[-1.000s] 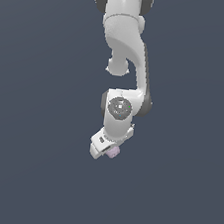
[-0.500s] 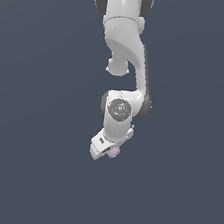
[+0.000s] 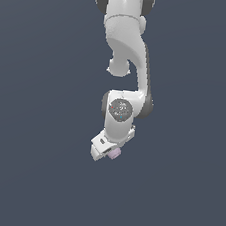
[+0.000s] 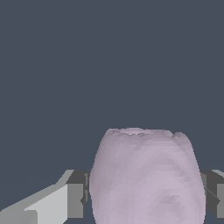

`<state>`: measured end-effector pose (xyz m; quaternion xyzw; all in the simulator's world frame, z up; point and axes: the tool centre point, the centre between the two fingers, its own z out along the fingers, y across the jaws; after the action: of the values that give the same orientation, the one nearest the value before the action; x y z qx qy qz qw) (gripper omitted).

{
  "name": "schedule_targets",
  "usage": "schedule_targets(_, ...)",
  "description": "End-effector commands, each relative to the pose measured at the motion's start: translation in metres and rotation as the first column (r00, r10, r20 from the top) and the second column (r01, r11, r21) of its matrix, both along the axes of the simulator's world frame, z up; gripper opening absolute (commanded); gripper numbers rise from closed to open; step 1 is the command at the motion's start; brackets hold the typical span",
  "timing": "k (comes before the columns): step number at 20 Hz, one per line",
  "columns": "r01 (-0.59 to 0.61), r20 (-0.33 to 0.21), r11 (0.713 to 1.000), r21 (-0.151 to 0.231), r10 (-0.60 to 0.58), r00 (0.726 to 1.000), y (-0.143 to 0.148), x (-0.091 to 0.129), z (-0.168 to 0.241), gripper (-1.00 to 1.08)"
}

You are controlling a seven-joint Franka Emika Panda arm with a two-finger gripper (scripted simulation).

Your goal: Pick up the object and move it to a goal position.

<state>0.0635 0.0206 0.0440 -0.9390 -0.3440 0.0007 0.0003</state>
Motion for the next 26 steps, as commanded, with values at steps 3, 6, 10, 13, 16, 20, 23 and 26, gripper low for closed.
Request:
schedule_targets(3,0.0,0.001,1.0,0.0,0.0,1.0,-0.002,0.002,0.018,-1.0)
schedule_targets(6,0.0,0.001,1.0,0.0,0.0,1.0,-0.003,0.003,0.039,-1.0)
schedule_targets(10,0.0,0.001,1.0,0.0,0.0,1.0,-0.006,0.005,0.075,-1.0)
schedule_targets(13,-0.001,0.001,1.0,0.0,0.001,1.0,-0.008,0.008,0.108,-1.0)
schedule_targets(16,-0.001,0.001,1.0,0.0,0.001,1.0,-0.011,0.01,0.142,-1.0)
schedule_targets(20,-0.001,0.001,1.0,0.001,0.001,1.0,-0.014,0.014,0.189,-1.0)
schedule_targets(23,-0.001,0.001,1.0,0.001,0.001,1.0,-0.017,0.017,0.223,-1.0)
schedule_targets(26,-0.001,0.001,1.0,0.001,0.001,1.0,-0.019,0.02,0.255,-1.0)
